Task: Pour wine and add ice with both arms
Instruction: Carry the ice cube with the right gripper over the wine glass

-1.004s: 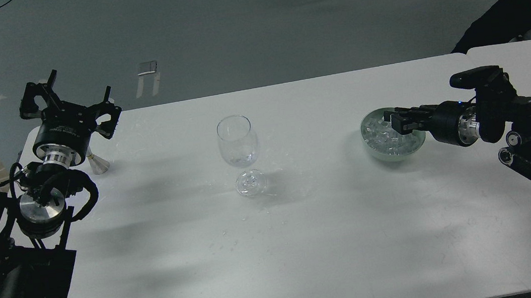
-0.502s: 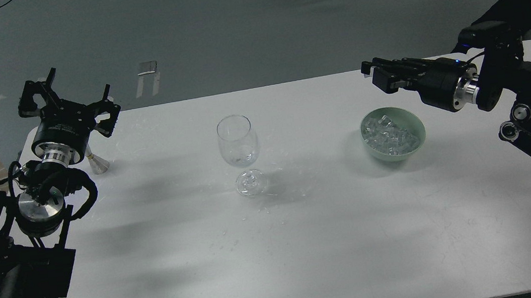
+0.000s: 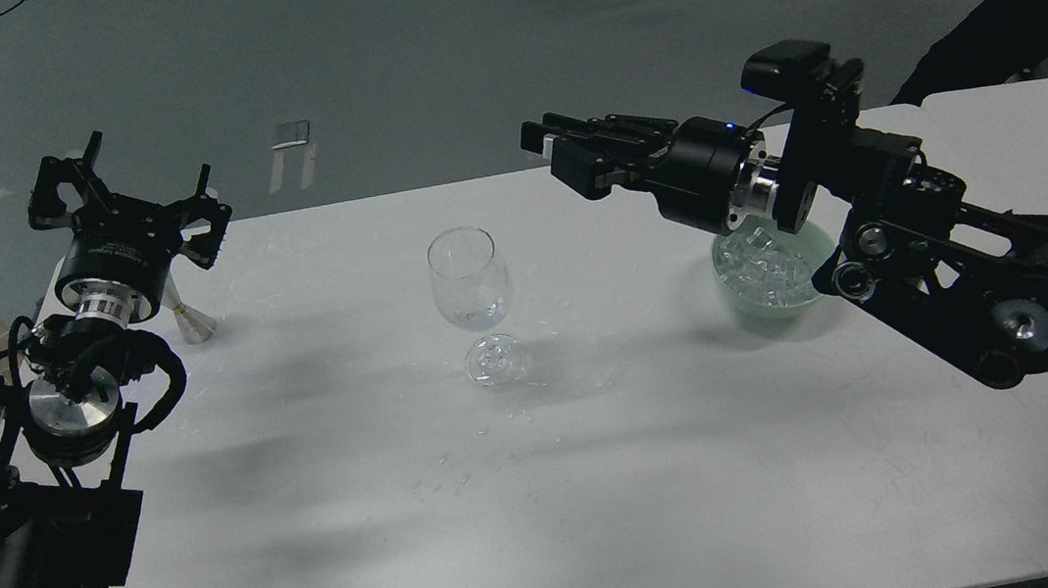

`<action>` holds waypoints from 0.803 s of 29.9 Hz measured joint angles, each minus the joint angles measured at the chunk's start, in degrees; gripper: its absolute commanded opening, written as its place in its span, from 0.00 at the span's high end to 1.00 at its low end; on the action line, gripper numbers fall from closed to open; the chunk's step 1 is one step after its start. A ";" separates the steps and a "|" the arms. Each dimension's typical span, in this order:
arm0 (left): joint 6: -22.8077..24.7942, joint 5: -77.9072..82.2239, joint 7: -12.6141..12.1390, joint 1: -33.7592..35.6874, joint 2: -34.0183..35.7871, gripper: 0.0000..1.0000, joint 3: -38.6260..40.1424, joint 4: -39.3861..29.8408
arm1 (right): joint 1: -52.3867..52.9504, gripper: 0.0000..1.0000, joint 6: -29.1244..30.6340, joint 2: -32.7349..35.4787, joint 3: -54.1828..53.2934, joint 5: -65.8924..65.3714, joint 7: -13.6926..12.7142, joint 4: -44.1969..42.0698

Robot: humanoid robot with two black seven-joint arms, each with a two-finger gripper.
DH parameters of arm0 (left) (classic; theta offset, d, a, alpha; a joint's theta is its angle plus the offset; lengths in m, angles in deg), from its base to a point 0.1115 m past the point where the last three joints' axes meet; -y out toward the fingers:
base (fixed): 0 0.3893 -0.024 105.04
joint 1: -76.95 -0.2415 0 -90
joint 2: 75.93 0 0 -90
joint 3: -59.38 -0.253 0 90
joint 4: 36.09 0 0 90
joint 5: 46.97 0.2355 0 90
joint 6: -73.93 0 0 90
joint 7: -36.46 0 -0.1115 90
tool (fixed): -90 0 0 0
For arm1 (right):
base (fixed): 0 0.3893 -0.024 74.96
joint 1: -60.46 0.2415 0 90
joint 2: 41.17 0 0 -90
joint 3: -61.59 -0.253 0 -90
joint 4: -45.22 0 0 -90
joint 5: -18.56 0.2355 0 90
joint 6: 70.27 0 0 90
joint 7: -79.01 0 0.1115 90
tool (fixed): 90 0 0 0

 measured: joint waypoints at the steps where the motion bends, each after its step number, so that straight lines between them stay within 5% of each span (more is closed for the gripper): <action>1: 0.00 -0.01 0.00 0.00 0.00 0.02 0.01 0.00 | 0.45 0.82 0.02 -1.45 0.51 -0.03 -0.12 -0.63; 17: 0.10 -0.11 0.00 0.00 0.05 0.02 0.46 0.09 | 4.03 0.82 -0.05 -8.87 5.33 -0.25 -0.86 -8.12; 24: 0.10 -0.11 0.00 -0.08 0.05 0.02 0.53 0.09 | 4.04 0.64 -0.06 -9.01 5.45 -0.24 -1.28 -8.15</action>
